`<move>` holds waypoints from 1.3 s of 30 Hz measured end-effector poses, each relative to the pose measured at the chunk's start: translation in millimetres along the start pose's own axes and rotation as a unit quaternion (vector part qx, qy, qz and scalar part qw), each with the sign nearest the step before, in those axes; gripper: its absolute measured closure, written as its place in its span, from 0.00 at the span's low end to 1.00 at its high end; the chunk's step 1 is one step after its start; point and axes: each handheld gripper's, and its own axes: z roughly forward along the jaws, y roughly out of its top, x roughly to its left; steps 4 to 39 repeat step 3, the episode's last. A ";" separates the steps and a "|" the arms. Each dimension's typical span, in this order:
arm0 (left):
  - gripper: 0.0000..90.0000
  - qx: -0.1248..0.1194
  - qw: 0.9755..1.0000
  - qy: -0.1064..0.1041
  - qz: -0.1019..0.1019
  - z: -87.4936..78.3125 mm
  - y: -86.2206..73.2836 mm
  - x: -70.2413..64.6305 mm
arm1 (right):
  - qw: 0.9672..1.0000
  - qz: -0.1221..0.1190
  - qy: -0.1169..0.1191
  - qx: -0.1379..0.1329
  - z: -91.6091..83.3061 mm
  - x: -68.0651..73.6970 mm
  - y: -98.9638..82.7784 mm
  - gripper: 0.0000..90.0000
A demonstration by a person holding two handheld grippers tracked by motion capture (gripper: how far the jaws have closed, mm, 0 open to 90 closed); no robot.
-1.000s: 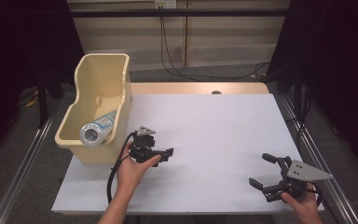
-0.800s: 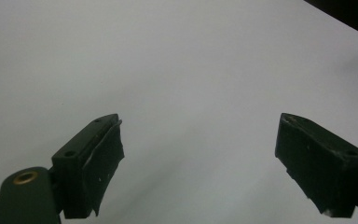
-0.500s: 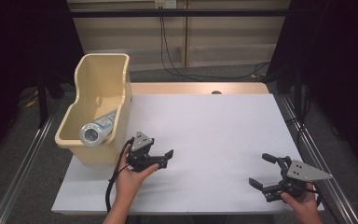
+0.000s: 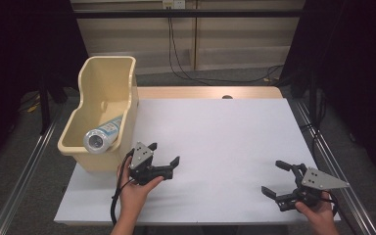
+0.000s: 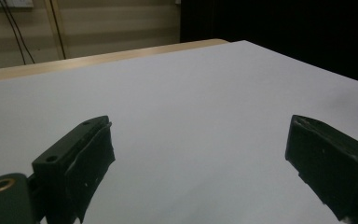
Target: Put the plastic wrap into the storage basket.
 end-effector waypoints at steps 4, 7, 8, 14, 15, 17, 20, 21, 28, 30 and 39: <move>0.08 -0.005 1.000 0.000 0.001 -1.0 0.4 0.1 | 1.000 -0.002 0.001 0.000 0.1 0.2 0.1 0.01; 0.08 -0.005 1.000 0.000 0.001 -1.0 0.4 0.1 | 1.000 -0.002 0.001 0.000 0.1 0.2 0.1 0.01; 0.08 -0.005 1.000 0.000 0.001 -1.0 0.4 0.1 | 1.000 -0.002 0.001 0.000 0.1 0.2 0.1 0.01; 0.08 -0.005 1.000 0.000 0.001 -1.0 0.4 0.1 | 1.000 -0.002 0.001 0.000 0.1 0.2 0.1 0.01; 0.08 -0.005 1.000 0.000 0.001 -1.0 0.4 0.1 | 1.000 -0.002 0.001 0.000 0.1 0.2 0.1 0.01; 0.08 -0.005 1.000 0.000 0.001 -1.0 0.4 0.1 | 1.000 -0.002 0.001 0.000 0.1 0.2 0.1 0.01; 0.08 -0.005 1.000 0.000 0.001 -1.0 0.4 0.1 | 1.000 -0.002 0.001 0.000 0.1 0.2 0.1 0.01; 0.08 -0.005 1.000 0.000 0.001 -1.0 0.4 0.1 | 1.000 -0.002 0.001 0.000 0.1 0.2 0.1 0.01; 0.08 -0.005 1.000 0.000 0.001 -1.0 0.4 0.1 | 1.000 -0.002 0.001 0.000 0.1 0.2 0.1 0.01; 0.08 -0.005 1.000 0.000 0.001 -1.0 0.4 0.1 | 1.000 -0.002 0.001 0.000 0.1 0.2 0.1 0.01; 0.08 -0.005 1.000 0.000 0.001 -1.0 0.4 0.1 | 1.000 -0.002 0.001 0.000 0.1 0.2 0.1 0.01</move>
